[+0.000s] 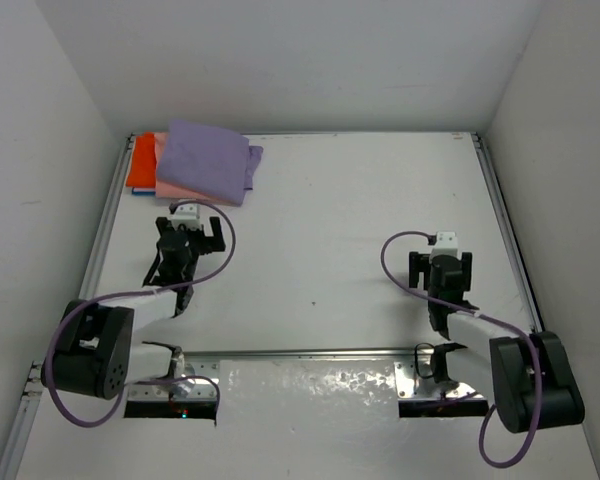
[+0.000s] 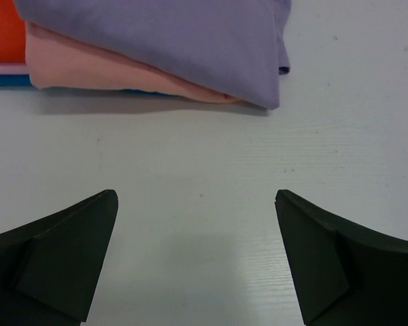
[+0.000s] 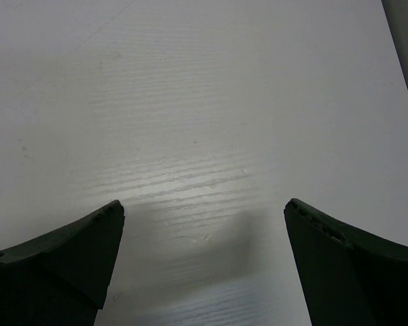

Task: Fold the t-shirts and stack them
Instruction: Put the neatly folded tshirt into the corner of the board with the left arm

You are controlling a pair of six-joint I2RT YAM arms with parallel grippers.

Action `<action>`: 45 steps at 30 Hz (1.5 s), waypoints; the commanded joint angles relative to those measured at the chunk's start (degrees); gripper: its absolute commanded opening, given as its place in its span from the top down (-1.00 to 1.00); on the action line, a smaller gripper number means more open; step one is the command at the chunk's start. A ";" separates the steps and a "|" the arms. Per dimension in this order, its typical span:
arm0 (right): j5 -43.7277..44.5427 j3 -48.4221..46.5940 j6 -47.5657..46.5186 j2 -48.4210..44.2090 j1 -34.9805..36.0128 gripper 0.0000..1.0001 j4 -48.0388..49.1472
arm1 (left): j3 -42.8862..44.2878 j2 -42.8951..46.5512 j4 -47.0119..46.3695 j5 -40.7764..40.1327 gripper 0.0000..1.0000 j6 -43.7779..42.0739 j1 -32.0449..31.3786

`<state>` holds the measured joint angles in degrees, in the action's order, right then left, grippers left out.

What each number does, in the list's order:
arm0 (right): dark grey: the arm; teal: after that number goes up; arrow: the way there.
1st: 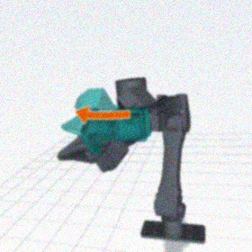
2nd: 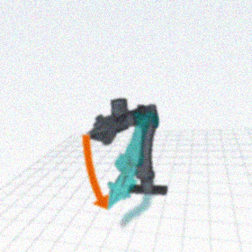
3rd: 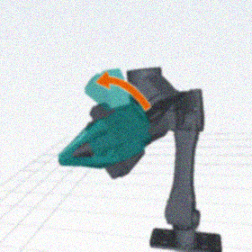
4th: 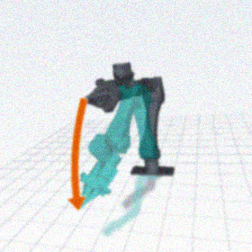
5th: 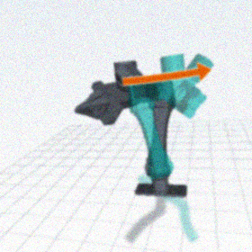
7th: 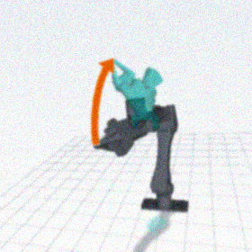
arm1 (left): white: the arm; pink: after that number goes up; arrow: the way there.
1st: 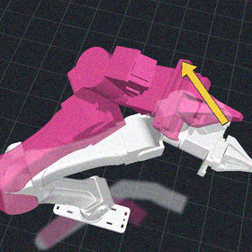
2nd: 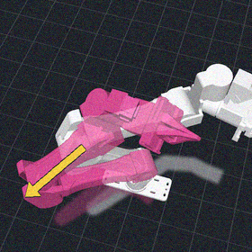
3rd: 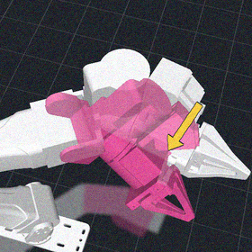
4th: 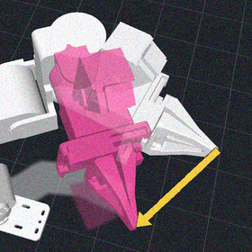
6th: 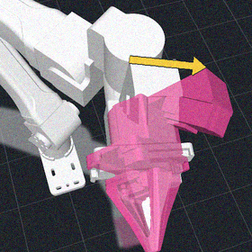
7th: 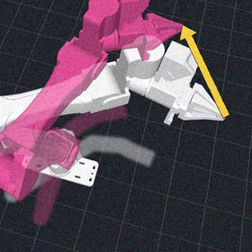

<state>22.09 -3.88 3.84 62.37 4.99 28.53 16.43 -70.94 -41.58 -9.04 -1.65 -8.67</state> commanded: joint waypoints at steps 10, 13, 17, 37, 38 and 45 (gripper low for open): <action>1.03 -3.06 -2.61 17.32 -1.74 -0.98 26.82 | -0.61 -8.51 -17.40 3.42 -0.99 -3.27 6.46; -0.02 -3.15 -2.26 19.37 -2.09 -0.98 27.38 | 0.54 -10.71 -18.87 5.15 -0.99 -0.74 10.06; -3.18 -1.14 -2.95 20.07 -2.71 -0.98 31.84 | 0.62 -14.84 -22.49 7.19 -0.97 -0.37 10.95; -5.12 0.19 -3.40 20.95 -2.80 -0.98 34.57 | -7.11 -15.64 -36.22 3.85 -0.99 -0.28 9.90; -5.04 0.19 -3.40 20.86 -2.88 -0.98 34.57 | -6.67 -15.64 -35.59 2.81 -0.99 -0.37 9.46; -5.12 0.28 -3.40 21.13 -2.88 -0.98 35.27 | -5.61 -16.25 -34.00 -3.44 -0.99 -1.87 5.85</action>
<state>17.74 -3.66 0.56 83.44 2.37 60.29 9.61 -86.91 -72.20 -9.96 -2.98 -1.98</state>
